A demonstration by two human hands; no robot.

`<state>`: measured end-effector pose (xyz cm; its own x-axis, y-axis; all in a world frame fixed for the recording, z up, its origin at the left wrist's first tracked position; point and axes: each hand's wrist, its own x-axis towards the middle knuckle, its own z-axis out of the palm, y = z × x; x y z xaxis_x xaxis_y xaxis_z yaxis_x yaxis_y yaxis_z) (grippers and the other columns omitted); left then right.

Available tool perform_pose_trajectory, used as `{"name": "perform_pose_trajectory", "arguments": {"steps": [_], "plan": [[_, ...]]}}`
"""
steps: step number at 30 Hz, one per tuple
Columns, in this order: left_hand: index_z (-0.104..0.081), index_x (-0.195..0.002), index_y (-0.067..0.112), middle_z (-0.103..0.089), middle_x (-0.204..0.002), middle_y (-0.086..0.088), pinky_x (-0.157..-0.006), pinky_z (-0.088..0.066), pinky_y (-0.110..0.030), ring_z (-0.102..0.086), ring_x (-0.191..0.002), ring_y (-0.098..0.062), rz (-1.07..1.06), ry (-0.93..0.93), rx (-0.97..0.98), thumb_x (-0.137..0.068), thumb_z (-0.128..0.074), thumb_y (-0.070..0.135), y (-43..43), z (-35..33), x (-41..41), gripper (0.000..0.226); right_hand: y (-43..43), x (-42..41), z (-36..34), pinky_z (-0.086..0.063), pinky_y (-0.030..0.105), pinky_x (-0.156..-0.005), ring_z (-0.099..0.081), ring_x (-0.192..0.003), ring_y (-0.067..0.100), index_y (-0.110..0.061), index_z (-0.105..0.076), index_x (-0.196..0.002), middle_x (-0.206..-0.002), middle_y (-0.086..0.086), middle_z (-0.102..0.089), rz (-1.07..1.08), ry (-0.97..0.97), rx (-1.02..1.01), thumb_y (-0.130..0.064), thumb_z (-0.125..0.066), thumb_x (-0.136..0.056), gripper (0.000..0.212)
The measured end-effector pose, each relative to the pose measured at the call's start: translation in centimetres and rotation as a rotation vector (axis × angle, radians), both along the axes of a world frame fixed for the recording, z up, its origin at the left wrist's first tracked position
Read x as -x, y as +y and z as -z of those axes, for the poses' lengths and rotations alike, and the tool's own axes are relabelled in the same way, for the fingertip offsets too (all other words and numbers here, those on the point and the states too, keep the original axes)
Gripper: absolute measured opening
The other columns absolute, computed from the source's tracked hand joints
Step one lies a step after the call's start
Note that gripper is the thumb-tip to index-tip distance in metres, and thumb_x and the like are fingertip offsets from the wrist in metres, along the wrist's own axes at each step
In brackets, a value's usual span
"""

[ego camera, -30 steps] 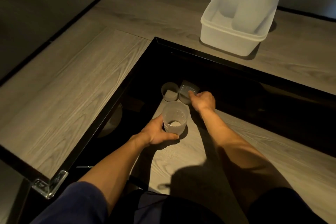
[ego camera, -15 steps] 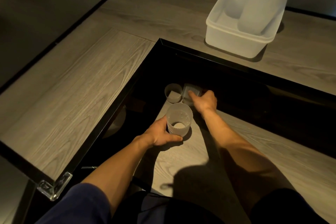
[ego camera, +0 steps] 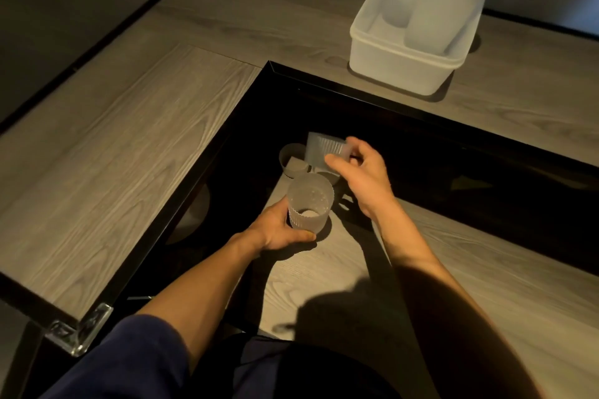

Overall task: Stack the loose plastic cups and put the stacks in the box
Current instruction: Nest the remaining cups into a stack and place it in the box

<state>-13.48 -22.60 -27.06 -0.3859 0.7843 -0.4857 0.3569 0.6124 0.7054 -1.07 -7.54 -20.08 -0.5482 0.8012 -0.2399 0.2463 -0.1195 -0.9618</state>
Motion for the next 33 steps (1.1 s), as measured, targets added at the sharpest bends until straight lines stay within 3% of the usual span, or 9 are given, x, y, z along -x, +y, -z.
{"name": "perform_pose_trajectory", "arguments": {"steps": [6, 10, 15, 22, 24, 27, 29, 30, 33], "plan": [[-0.041, -0.142, 0.033, -0.055, -0.132, 0.006, -0.107, -0.044, -0.04, -0.051, -0.124, -0.015, 0.015, 0.001, -0.015, -0.07, -0.089, 0.036, 0.0, -0.5, -0.1, 0.087, -2.2, -2.2, -3.4, -0.052, 0.012, -0.088, -0.052, -0.127, 0.007, -0.021, -0.047, -0.145, -0.142, -0.001, -0.048, -0.135, 0.142, -0.274, -0.011, -0.079, -0.086, 0.067], [-0.04, -0.144, 0.03, -0.055, -0.136, 0.001, -0.106, -0.046, -0.04, -0.051, -0.126, -0.02, 0.023, 0.011, -0.013, -0.073, -0.088, 0.035, -0.1, -1.0, -0.2, 0.085, -3.0, -3.4, -3.2, -0.049, 0.012, -0.094, -0.052, -0.128, 0.001, -0.024, -0.05, -0.142, -0.139, -0.006, -0.054, -0.298, 0.009, -0.422, -0.015, -0.082, -0.083, 0.068], [-0.04, -0.141, 0.028, -0.052, -0.12, 0.006, -0.099, -0.053, -0.046, -0.056, -0.119, -0.023, 0.038, -0.001, 0.012, -0.073, -0.088, 0.034, -0.1, -1.4, -0.2, 0.083, -4.0, -3.5, -2.9, -0.041, 0.015, -0.1, -0.049, -0.126, -0.001, -0.028, -0.047, -0.145, -0.137, -0.012, -0.054, -0.421, -0.161, -0.59, -0.019, -0.081, -0.081, 0.073], [-0.037, -0.145, 0.025, -0.052, -0.137, -0.003, -0.107, -0.045, -0.042, -0.049, -0.13, -0.024, 0.026, -0.006, -0.007, -0.076, -0.087, 0.026, -0.1, -1.5, -0.2, 0.085, -4.2, -3.5, -2.4, -0.042, 0.038, -0.113, -0.047, -0.136, 0.01, -0.029, -0.036, -0.153, -0.147, -0.008, -0.052, -0.469, -0.256, -0.545, -0.026, -0.082, -0.083, 0.083], [-0.038, -0.146, 0.025, -0.052, -0.138, -0.003, -0.107, -0.044, -0.041, -0.049, -0.131, -0.024, 0.032, -0.004, -0.01, -0.075, -0.088, 0.027, -0.1, -1.4, -0.1, 0.087, -3.9, -3.8, -2.2, -0.037, 0.045, -0.118, -0.038, -0.146, 0.017, -0.034, -0.018, -0.16, -0.163, -0.003, -0.034, -0.581, -0.374, -0.493, -0.03, -0.082, -0.085, 0.099], [-0.038, -0.145, 0.025, -0.054, -0.137, -0.003, -0.106, -0.044, -0.04, -0.049, -0.129, -0.023, 0.025, 0.005, -0.006, -0.074, -0.088, 0.029, 0.0, -1.1, -0.1, 0.087, -3.0, -4.5, -1.7, -0.047, 0.034, -0.108, -0.039, -0.145, 0.022, -0.046, 0.007, -0.159, -0.171, -0.003, -0.003, -0.746, -0.506, -0.376, -0.018, -0.085, -0.08, 0.125], [-0.04, -0.144, 0.026, -0.054, -0.136, -0.002, -0.107, -0.043, -0.041, -0.05, -0.129, -0.023, 0.029, 0.009, -0.007, -0.073, -0.089, 0.031, 0.2, -1.0, 0.0, 0.086, -2.2, -4.5, -1.0, -0.055, 0.024, -0.089, -0.043, -0.143, 0.025, -0.049, 0.004, -0.159, -0.171, -0.004, 0.001, -0.675, -0.498, -0.322, -0.002, -0.079, -0.08, 0.124], [-0.041, -0.143, 0.027, -0.055, -0.136, -0.002, -0.109, -0.044, -0.042, -0.051, -0.129, -0.023, 0.029, 0.01, -0.004, -0.072, -0.089, 0.032, 0.2, -1.0, 0.0, 0.085, -1.8, -4.2, -0.3, -0.055, 0.024, -0.089, -0.042, -0.143, 0.026, -0.045, -0.001, -0.16, -0.171, -0.003, -0.003, -0.594, -0.489, -0.302, 0.004, -0.075, -0.08, 0.119], [-0.043, -0.14, 0.028, -0.057, -0.135, -0.002, -0.11, -0.044, -0.048, -0.052, -0.128, -0.023, 0.024, 0.01, 0.015, -0.071, -0.09, 0.032, 0.4, -0.9, 0.3, 0.084, -0.7, -3.1, 2.3, -0.046, 0.039, -0.111, -0.04, -0.144, 0.028, -0.027, -0.025, -0.16, -0.165, 0.007, -0.024, -0.342, -0.524, -0.316, 0.0, -0.074, -0.083, 0.096]]}}
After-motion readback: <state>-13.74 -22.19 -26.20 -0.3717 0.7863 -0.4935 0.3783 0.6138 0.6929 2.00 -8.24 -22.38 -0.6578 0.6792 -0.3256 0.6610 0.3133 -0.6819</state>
